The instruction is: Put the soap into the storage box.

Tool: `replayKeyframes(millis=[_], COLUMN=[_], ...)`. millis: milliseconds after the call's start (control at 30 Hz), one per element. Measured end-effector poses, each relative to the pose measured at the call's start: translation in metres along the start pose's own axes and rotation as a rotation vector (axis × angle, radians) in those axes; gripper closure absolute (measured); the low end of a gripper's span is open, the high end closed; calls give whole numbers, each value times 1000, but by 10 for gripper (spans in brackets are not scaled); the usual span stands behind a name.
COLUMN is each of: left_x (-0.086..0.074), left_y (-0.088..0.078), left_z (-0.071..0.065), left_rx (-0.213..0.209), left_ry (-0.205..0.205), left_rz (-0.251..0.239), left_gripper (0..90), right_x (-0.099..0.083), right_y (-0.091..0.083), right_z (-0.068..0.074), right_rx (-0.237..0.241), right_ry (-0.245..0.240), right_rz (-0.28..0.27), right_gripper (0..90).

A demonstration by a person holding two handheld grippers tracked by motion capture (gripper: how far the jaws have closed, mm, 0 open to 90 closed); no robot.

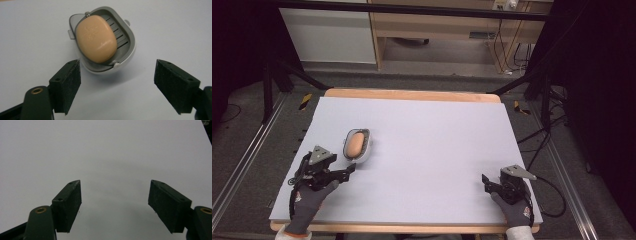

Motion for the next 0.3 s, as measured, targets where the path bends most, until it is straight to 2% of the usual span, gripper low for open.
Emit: replayKeyframes(millis=[200, 300], left_x=[-25, -34], left_y=[0, 1], left_z=[15, 23], left_rx=[28, 53], left_ry=[-25, -20], left_rz=[42, 63], left_gripper=[198, 195], right_x=[-3, -4], right_y=[0, 1], right_z=[-4, -5], right_rx=[-9, -14], right_ry=[-1, -5], right_rz=[5, 6], right_gripper=[251, 243])
Point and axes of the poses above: each handheld gripper's, and its own axes: y roughly forward along the jaws, x roughly out of its top, z roughly to its left, the point moved 10 cm from there along y, roughly forward along the jaws
